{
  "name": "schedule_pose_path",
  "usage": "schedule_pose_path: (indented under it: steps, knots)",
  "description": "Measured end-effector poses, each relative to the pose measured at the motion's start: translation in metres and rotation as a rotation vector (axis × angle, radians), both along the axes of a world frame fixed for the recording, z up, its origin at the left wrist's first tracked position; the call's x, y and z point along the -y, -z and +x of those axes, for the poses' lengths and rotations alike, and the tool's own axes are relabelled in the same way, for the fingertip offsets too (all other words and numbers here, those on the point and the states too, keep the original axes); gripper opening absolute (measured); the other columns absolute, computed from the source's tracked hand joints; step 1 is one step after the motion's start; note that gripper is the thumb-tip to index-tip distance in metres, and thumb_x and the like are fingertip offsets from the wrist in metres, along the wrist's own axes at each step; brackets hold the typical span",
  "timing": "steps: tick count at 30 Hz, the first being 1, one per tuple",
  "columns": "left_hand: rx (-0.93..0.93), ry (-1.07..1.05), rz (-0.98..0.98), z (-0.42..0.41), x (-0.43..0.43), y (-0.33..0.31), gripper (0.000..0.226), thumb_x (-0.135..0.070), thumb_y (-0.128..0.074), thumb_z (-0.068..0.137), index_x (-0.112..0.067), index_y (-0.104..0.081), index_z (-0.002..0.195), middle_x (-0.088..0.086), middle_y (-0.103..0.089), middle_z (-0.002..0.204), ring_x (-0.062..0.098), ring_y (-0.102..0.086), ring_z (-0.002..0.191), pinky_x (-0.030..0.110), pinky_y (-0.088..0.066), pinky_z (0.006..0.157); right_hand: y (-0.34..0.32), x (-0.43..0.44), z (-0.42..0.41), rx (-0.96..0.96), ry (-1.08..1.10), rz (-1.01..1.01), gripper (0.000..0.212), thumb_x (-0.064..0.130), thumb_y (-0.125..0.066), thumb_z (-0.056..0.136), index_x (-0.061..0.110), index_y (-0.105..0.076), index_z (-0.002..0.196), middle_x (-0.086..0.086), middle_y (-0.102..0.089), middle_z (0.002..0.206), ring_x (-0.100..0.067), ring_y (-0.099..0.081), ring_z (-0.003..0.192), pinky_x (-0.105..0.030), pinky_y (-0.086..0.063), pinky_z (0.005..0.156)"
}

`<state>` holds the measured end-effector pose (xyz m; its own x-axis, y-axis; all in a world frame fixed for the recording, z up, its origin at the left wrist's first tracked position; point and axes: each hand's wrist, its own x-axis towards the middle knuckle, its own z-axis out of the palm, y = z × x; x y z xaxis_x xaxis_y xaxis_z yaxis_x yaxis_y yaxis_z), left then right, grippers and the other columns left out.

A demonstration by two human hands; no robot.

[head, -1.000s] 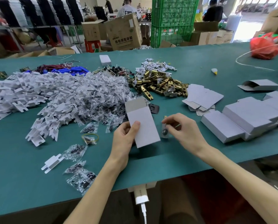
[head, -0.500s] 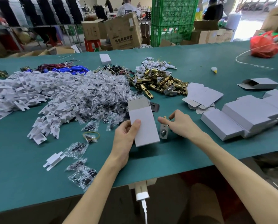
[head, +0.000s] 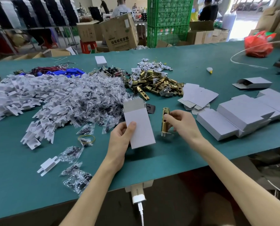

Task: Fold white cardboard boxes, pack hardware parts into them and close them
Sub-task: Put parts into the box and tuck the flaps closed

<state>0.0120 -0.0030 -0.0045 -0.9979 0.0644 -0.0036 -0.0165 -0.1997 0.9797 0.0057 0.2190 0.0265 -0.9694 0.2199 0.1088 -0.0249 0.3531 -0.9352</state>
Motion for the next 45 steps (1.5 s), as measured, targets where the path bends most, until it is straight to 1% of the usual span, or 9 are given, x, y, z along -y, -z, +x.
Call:
schedule_pose_path:
  steps: [2, 6, 13, 18, 28, 35, 38, 41, 45]
  knots:
    - [-0.006, 0.008, -0.017, 0.0, 0.0, 0.0, 0.044, -0.042, -0.07, 0.087, -0.011, -0.067, 0.118, 0.008, -0.077, 0.112, 0.026, -0.073, 0.104, 0.036, -0.062, 0.084, 0.0, 0.0, 0.003, -0.108, 0.032, 0.058, 0.013, 0.032, -0.069, 0.094, 0.021, -0.071, 0.102, 0.008, -0.075, 0.09, -0.004, -0.068, 0.081, -0.021, -0.051, 0.073]
    - [-0.005, 0.019, -0.011, -0.001, 0.0, 0.002, 0.046, -0.043, -0.07, 0.088, -0.01, -0.067, 0.12, 0.008, -0.077, 0.113, 0.028, -0.073, 0.107, 0.042, -0.061, 0.089, 0.008, 0.002, 0.01, -0.213, -0.026, 0.207, 0.013, 0.023, -0.068, 0.096, 0.024, -0.065, 0.108, 0.012, -0.071, 0.099, 0.001, -0.064, 0.091, -0.009, -0.046, 0.073]
    - [-0.015, 0.013, -0.01, 0.0, 0.001, 0.005, 0.042, -0.041, -0.071, 0.088, -0.01, -0.068, 0.117, 0.009, -0.077, 0.111, 0.026, -0.072, 0.103, 0.044, -0.061, 0.091, 0.02, -0.002, 0.014, -0.317, -0.126, 0.329, 0.017, 0.015, -0.073, 0.093, 0.021, -0.068, 0.108, 0.01, -0.066, 0.102, -0.006, -0.063, 0.095, -0.013, -0.049, 0.076]
    - [-0.013, 0.015, -0.01, 0.0, 0.0, 0.003, 0.045, -0.041, -0.071, 0.088, -0.008, -0.068, 0.118, 0.01, -0.077, 0.112, 0.023, -0.073, 0.101, 0.041, -0.061, 0.088, 0.024, -0.005, 0.007, -0.26, -0.066, 0.36, 0.015, 0.022, -0.068, 0.097, 0.011, -0.072, 0.105, 0.0, -0.061, 0.098, -0.015, -0.061, 0.086, -0.024, -0.051, 0.074]
    - [-0.059, 0.057, -0.022, 0.003, 0.0, -0.003, 0.044, -0.036, -0.072, 0.088, -0.007, -0.068, 0.12, 0.007, -0.076, 0.117, 0.023, -0.071, 0.109, 0.047, -0.058, 0.098, 0.015, -0.013, 0.007, -0.146, -0.091, 0.414, 0.015, 0.029, -0.07, 0.095, 0.016, -0.067, 0.103, 0.0, -0.065, 0.099, -0.016, -0.063, 0.091, -0.028, -0.051, 0.08]
    - [-0.073, 0.066, 0.023, 0.004, 0.001, -0.003, 0.044, -0.035, -0.072, 0.087, -0.007, -0.069, 0.122, 0.008, -0.076, 0.12, 0.034, -0.067, 0.119, 0.052, -0.055, 0.103, 0.004, -0.021, 0.017, -0.147, -0.207, 0.209, 0.038, 0.022, -0.079, 0.088, 0.037, -0.061, 0.119, 0.002, -0.072, 0.089, -0.017, -0.068, 0.067, -0.032, -0.056, 0.065]
    - [-0.052, 0.054, 0.04, 0.004, 0.0, -0.003, 0.045, -0.036, -0.072, 0.086, -0.007, -0.069, 0.121, 0.008, -0.076, 0.118, 0.034, -0.068, 0.118, 0.056, -0.054, 0.104, 0.001, -0.02, 0.015, -0.19, -0.194, 0.173, 0.027, 0.015, -0.08, 0.087, 0.026, -0.067, 0.106, 0.006, -0.072, 0.073, -0.012, -0.063, 0.05, -0.023, -0.05, 0.053]
    - [-0.042, 0.053, 0.053, 0.003, 0.001, -0.003, 0.043, -0.035, -0.073, 0.087, -0.009, -0.069, 0.12, 0.007, -0.076, 0.117, 0.031, -0.07, 0.115, 0.054, -0.056, 0.101, -0.008, -0.013, 0.017, -0.259, -0.085, 0.14, 0.021, 0.024, -0.085, 0.081, 0.016, -0.069, 0.091, 0.004, -0.073, 0.07, -0.014, -0.064, 0.05, -0.018, -0.045, 0.046]
    - [-0.075, 0.079, 0.045, 0.003, 0.001, -0.003, 0.039, -0.032, -0.079, 0.088, -0.01, -0.071, 0.12, 0.006, -0.077, 0.117, 0.021, -0.072, 0.107, 0.04, -0.06, 0.091, -0.046, 0.001, 0.019, -0.418, -0.026, -0.059, 0.028, 0.033, -0.079, 0.083, 0.009, -0.067, 0.088, -0.005, -0.075, 0.073, -0.024, -0.069, 0.054, -0.028, -0.051, 0.045]
